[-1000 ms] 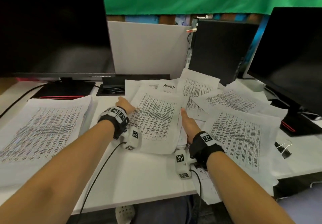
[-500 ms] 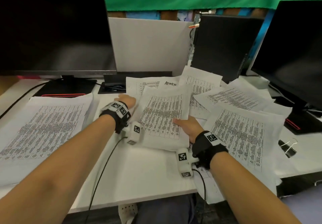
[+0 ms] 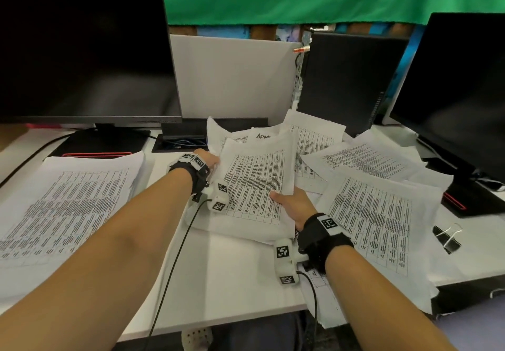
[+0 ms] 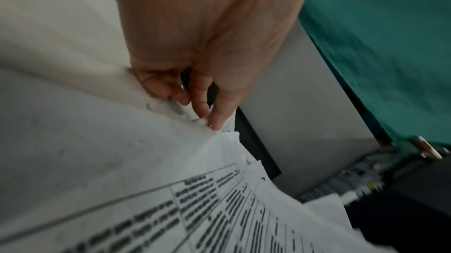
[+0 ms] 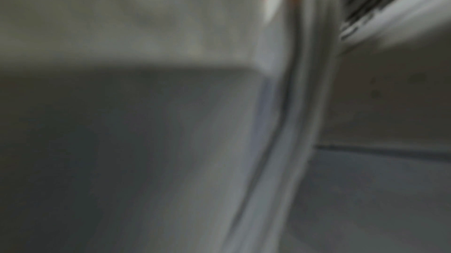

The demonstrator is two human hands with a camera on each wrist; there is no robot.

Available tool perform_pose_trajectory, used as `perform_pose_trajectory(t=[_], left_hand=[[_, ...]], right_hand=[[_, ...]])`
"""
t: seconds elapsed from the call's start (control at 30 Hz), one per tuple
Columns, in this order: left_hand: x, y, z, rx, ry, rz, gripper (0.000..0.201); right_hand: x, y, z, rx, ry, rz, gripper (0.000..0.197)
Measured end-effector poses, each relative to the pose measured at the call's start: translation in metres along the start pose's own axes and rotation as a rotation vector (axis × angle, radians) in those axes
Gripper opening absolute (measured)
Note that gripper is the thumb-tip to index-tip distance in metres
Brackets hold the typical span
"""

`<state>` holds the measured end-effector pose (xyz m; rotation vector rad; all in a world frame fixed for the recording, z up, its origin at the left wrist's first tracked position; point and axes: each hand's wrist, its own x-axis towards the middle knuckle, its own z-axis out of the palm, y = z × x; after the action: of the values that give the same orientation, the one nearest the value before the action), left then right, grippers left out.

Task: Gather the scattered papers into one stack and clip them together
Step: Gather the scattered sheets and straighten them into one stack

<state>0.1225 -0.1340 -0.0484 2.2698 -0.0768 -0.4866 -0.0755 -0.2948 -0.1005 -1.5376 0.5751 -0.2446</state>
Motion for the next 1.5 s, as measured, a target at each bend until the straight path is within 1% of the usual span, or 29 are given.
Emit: perform_pose_trajectory(t=[0.1,0.13,0.17,0.2,0.23,0.27,0.33,0.43,0.47,0.5,0.57,0.6,0.67,0.77,0.83,0.9,0.97,1.03,1.17,1.23,1.3,1.33,1.37,1.4,1.43,1.5], left_hand=[[-0.009,0.011,0.006,-0.051,0.012,0.025,0.036],[-0.011,0.013,0.008,-0.074,0.025,0.032,0.039],[-0.011,0.014,0.008,-0.087,0.056,0.045,0.039],[-0.015,0.016,0.007,-0.092,0.115,0.075,0.035],[-0.017,0.016,0.004,-0.104,0.201,0.127,0.027],[-0.022,0.017,-0.002,-0.108,0.292,0.199,0.018],[-0.039,0.023,-0.019,-0.059,0.436,0.39,0.014],[-0.075,0.044,-0.055,0.173,0.628,0.657,0.022],[-0.089,0.053,-0.069,0.215,0.686,0.757,0.024],[-0.102,0.063,-0.085,0.228,0.716,0.864,0.023],[-0.132,0.084,-0.114,0.22,0.678,1.05,0.021],[-0.146,0.095,-0.127,0.228,0.636,1.102,0.021],[-0.173,0.114,-0.143,0.214,0.576,1.163,0.026],[-0.195,0.128,-0.154,0.059,0.517,1.204,0.034],[-0.191,0.13,-0.158,0.005,0.519,1.202,0.036],[-0.175,0.13,-0.156,0.014,0.51,1.12,0.037],[-0.149,0.126,-0.144,0.023,0.485,1.011,0.035],[-0.119,0.117,-0.123,0.057,0.433,0.926,0.034],[-0.067,0.089,-0.073,0.06,0.296,0.71,0.036],[-0.046,0.077,-0.053,0.031,0.275,0.621,0.035],[-0.027,0.067,-0.038,0.016,0.281,0.545,0.035],[-0.02,0.064,-0.033,0.004,0.281,0.508,0.035],[-0.014,0.061,-0.029,-0.015,0.28,0.482,0.035],[-0.008,0.061,-0.026,-0.032,0.281,0.468,0.035],[-0.006,0.059,-0.023,-0.05,0.281,0.459,0.036],[-0.004,0.055,-0.018,-0.102,0.287,0.441,0.041]], right_hand=[[-0.001,0.0,-0.001,0.04,0.01,0.002,0.044],[-0.002,0.0,-0.001,0.051,0.014,-0.002,0.044],[-0.002,0.0,-0.002,0.049,0.02,-0.009,0.044],[-0.003,-0.001,-0.002,0.041,0.021,-0.017,0.044],[-0.002,0.0,-0.002,0.035,0.023,-0.023,0.044],[-0.003,0.0,-0.002,0.032,0.02,-0.028,0.044],[-0.001,0.002,-0.002,0.02,0.03,-0.032,0.043],[0.002,0.004,-0.003,0.018,0.031,-0.035,0.042],[0.001,0.003,-0.003,0.017,0.027,-0.036,0.042],[0.001,0.003,-0.003,0.015,0.02,-0.037,0.042],[0.0,0.002,-0.002,0.022,0.004,-0.038,0.041],[0.0,0.001,-0.002,0.022,-0.005,-0.036,0.04],[-0.001,0.0,-0.001,0.007,-0.018,-0.038,0.041],[-0.002,-0.001,0.0,-0.019,-0.011,-0.043,0.048],[-0.003,-0.001,-0.001,-0.033,-0.02,-0.032,0.058],[0.002,0.004,-0.004,-0.028,-0.043,0.001,0.072],[0.001,0.004,-0.004,-0.041,-0.072,-0.001,0.073],[-0.002,0.002,-0.004,-0.084,-0.096,-0.009,0.074],[-0.011,-0.007,-0.004,-0.083,-0.117,-0.008,0.047],[-0.014,-0.011,-0.004,-0.095,-0.13,0.004,0.035],[-0.015,-0.014,-0.004,-0.107,-0.13,0.021,0.03],[-0.016,-0.017,-0.003,-0.09,-0.125,0.027,0.034],[-0.018,-0.018,-0.003,-0.068,-0.121,0.033,0.043],[-0.018,-0.02,-0.004,-0.034,-0.128,0.052,0.052],[-0.019,-0.022,-0.005,0.016,-0.138,0.076,0.057],[-0.016,-0.017,-0.007,0.133,-0.16,0.099,0.057]])
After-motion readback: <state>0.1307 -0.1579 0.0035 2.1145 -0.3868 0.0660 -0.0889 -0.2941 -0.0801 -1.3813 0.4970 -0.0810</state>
